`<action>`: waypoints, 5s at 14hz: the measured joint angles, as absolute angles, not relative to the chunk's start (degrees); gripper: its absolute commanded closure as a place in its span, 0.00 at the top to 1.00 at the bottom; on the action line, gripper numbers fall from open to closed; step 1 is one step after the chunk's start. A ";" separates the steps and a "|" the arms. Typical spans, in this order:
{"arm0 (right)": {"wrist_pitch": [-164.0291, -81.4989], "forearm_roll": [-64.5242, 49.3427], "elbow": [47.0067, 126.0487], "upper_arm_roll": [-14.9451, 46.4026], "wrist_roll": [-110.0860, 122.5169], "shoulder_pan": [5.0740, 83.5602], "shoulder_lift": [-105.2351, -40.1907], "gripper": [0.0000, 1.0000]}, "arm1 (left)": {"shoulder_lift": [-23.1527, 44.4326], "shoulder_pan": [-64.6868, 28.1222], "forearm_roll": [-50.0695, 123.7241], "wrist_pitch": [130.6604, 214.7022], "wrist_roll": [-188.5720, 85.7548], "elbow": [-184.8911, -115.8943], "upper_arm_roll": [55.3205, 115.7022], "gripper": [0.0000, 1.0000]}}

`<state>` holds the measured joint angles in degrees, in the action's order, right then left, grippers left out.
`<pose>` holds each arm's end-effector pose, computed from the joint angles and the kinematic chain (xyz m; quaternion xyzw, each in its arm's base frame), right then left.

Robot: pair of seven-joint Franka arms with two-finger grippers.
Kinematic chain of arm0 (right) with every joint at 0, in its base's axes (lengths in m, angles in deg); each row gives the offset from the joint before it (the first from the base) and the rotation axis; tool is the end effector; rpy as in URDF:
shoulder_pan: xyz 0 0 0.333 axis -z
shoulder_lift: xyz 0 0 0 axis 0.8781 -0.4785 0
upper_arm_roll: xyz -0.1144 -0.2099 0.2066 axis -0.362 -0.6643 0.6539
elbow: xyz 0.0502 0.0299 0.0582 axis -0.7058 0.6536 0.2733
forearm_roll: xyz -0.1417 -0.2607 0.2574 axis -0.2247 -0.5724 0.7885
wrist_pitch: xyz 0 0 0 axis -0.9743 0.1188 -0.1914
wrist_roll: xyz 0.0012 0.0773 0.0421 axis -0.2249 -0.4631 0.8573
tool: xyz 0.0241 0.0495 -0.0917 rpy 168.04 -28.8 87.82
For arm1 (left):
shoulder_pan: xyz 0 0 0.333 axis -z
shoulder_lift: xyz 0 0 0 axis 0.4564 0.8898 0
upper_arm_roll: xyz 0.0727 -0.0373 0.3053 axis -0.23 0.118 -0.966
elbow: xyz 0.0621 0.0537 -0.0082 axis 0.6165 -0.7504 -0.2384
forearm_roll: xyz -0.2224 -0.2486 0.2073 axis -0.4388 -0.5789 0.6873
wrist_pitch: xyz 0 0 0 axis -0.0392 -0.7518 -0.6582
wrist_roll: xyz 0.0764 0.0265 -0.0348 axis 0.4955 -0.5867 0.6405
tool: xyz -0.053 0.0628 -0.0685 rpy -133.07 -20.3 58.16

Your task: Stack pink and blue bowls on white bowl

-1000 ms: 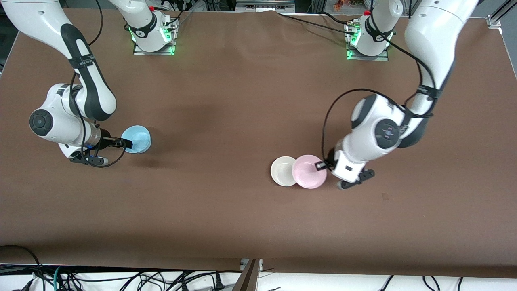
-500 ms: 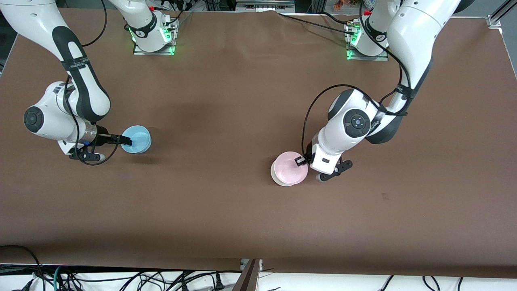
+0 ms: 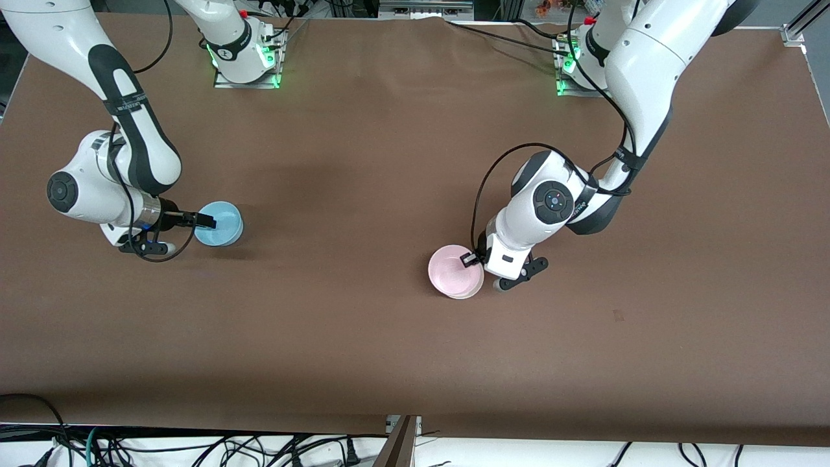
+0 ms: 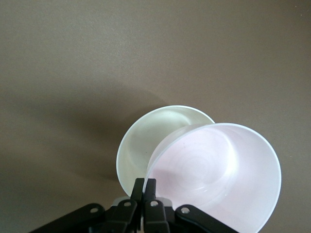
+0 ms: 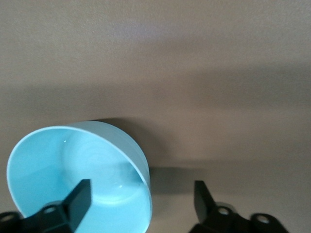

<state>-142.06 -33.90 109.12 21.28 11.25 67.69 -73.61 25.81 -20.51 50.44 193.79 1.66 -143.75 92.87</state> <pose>0.5528 -0.0572 0.1934 -0.9928 0.0375 0.0874 0.0726 0.6197 -0.3361 0.2516 0.9558 0.2629 -0.0292 0.1283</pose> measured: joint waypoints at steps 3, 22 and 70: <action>-142.06 -33.77 109.12 21.28 11.28 67.69 -73.88 0.28 | 25.93 -20.52 51.64 193.79 1.71 -143.77 92.39 0.00; -122.40 -31.08 91.84 24.10 11.88 67.10 -72.38 0.00 | 26.23 -20.54 51.83 194.16 1.74 -144.69 91.47 0.37; -158.91 -34.17 64.50 31.84 -53.10 27.48 -100.83 0.00 | -5.74 -43.34 50.16 141.32 -45.99 -133.61 91.47 0.39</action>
